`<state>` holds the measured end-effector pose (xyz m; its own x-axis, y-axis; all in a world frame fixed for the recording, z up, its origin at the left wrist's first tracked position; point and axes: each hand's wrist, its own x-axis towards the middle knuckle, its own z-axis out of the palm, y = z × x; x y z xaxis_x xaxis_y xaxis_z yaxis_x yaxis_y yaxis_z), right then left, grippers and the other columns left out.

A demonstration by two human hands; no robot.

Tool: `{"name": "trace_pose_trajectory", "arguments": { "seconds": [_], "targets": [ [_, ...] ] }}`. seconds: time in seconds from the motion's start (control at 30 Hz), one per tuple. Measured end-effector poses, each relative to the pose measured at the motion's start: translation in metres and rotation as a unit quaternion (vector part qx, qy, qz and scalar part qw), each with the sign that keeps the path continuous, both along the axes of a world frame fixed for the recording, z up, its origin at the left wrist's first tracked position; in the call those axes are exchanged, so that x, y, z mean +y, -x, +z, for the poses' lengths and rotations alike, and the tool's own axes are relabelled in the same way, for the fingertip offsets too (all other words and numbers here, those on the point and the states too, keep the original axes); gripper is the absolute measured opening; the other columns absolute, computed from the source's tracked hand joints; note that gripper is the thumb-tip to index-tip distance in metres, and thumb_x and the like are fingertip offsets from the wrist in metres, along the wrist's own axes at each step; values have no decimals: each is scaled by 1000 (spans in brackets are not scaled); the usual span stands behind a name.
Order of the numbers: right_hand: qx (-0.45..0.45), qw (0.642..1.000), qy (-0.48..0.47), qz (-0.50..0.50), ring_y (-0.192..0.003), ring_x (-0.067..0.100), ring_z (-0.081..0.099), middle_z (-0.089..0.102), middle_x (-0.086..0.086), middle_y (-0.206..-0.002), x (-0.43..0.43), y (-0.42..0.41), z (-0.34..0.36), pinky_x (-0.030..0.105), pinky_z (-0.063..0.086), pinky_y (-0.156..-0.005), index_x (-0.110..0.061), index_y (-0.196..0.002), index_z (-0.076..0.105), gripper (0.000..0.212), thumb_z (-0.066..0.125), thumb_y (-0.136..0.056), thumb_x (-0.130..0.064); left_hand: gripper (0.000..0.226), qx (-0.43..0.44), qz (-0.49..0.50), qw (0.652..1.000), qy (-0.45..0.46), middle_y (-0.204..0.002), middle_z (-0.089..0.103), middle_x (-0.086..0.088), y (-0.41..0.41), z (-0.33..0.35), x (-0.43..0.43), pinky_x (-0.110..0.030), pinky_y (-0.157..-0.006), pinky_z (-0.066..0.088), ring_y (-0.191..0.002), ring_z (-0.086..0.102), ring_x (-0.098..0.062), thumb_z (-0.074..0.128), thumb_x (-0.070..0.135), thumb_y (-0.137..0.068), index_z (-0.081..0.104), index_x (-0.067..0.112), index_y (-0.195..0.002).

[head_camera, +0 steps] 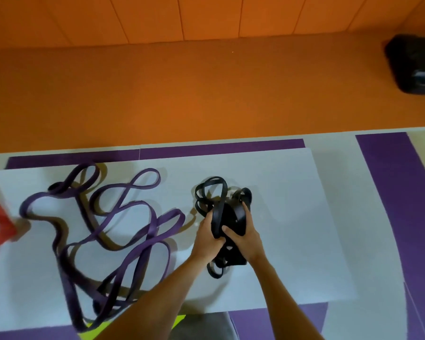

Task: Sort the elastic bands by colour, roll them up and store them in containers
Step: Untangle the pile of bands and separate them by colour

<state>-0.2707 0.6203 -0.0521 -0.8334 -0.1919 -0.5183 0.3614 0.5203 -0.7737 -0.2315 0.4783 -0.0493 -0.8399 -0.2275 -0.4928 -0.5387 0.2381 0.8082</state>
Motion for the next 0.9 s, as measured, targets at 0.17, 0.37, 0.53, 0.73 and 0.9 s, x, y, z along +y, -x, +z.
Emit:
{"name": "trace_pose_trajectory", "arguments": {
  "seconds": [0.17,0.37,0.53,0.73,0.9],
  "targets": [
    [9,1000,25,15,-121,23,67,67,-5,-136,-7,-11,3,47,57,-101,-57,-158,17,88,75,-94,-41,75,-34,-20,998,-55,-129,68,5,-5,20,-25,-38,-105,56,-124,65,-16,62,-5,-82,48,39,-141],
    [39,996,74,-17,-109,4,70,71,-24,-116,-12,-30,22,45,59,-97,-51,-151,39,70,73,-97,-22,70,-6,-9,993,-114,-110,74,4,-23,50,-55,-32,-91,60,-109,72,-16,62,-2,-77,58,37,-136],
    [70,991,113,15,-115,5,69,71,-17,-124,-24,-26,78,45,58,-100,-48,-147,48,63,72,-96,-19,73,41,2,986,-159,-114,73,5,-41,89,-85,-29,-91,58,-117,69,-16,65,-2,-82,54,41,-140],
    [144,976,126,102,-122,7,67,71,-13,-130,-79,-20,166,41,57,-102,-42,-149,47,61,70,-100,-14,84,146,59,967,-201,-127,72,2,-66,148,-132,-38,-106,56,-128,65,-15,67,-1,-85,49,52,-147],
    [193,954,156,166,-125,5,64,68,-16,-134,-160,-36,233,38,54,-103,-42,-151,45,61,70,-101,-18,78,243,109,943,-200,-121,74,-4,-103,201,-201,-39,-103,58,-120,69,-22,68,4,-84,54,53,-142]
  ]
}}
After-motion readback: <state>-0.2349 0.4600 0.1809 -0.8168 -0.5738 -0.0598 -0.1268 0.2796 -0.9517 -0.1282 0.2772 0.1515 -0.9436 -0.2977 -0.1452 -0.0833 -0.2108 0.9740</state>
